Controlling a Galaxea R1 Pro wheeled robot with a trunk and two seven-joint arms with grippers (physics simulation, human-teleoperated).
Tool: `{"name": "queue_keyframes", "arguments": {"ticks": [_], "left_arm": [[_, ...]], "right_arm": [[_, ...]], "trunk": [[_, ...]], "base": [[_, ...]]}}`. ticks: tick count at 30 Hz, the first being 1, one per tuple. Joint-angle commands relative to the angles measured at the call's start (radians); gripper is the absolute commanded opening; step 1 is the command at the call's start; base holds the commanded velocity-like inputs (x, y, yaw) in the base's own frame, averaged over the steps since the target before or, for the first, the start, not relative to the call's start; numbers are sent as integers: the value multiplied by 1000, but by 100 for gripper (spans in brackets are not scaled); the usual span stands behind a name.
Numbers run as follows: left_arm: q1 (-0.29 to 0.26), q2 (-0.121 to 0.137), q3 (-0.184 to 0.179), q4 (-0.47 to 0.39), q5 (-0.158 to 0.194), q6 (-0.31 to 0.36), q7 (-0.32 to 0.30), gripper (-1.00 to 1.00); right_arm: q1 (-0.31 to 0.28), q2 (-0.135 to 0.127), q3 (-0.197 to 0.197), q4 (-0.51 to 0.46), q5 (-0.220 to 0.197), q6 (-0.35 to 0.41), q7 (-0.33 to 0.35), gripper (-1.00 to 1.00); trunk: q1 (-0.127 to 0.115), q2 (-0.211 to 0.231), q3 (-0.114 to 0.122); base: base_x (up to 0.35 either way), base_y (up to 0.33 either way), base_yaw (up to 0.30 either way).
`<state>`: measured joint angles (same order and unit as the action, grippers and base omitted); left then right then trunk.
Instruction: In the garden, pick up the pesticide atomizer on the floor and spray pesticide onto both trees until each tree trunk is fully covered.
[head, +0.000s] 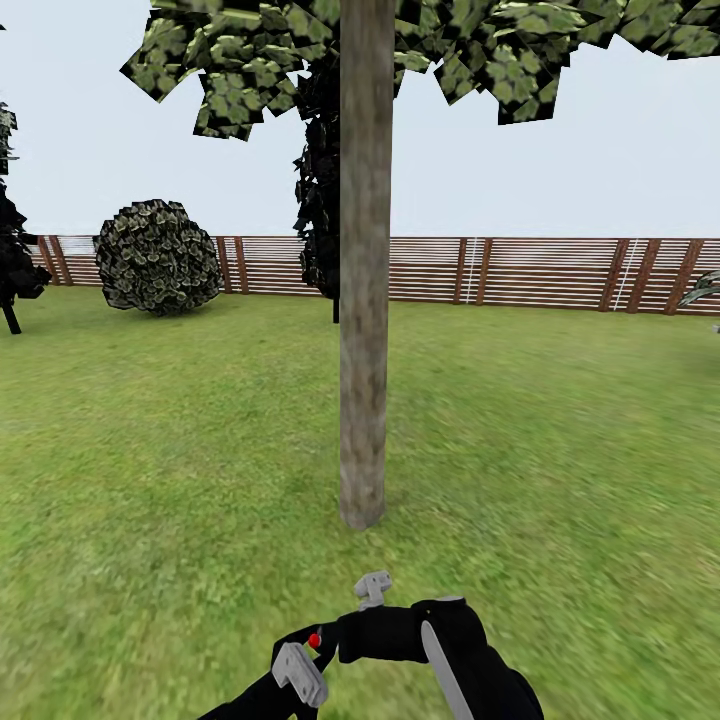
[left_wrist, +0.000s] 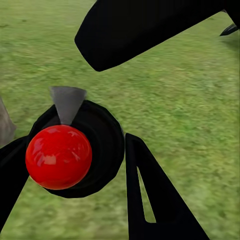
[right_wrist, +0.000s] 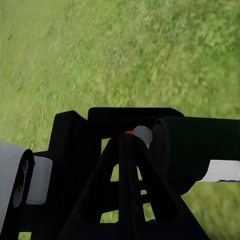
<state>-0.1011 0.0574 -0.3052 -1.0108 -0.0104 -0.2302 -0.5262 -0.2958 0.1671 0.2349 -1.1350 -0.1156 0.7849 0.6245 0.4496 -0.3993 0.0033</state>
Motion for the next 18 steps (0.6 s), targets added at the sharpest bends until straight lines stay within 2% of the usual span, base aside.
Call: {"name": "queue_keyframes", "arguments": {"ticks": [1,18], "left_arm": [[0,1,-2,0,0,-5,0,-100],[0,1,-2,0,0,-5,0,-100]], "right_arm": [[0,0,0,0,-10,8,-5,-100],[0,1,1,1,-10,8,-5,-100]], "trunk": [[0,-1,0],[0,-1,0]], "base": [[0,0,0],[0,0,0]]}}
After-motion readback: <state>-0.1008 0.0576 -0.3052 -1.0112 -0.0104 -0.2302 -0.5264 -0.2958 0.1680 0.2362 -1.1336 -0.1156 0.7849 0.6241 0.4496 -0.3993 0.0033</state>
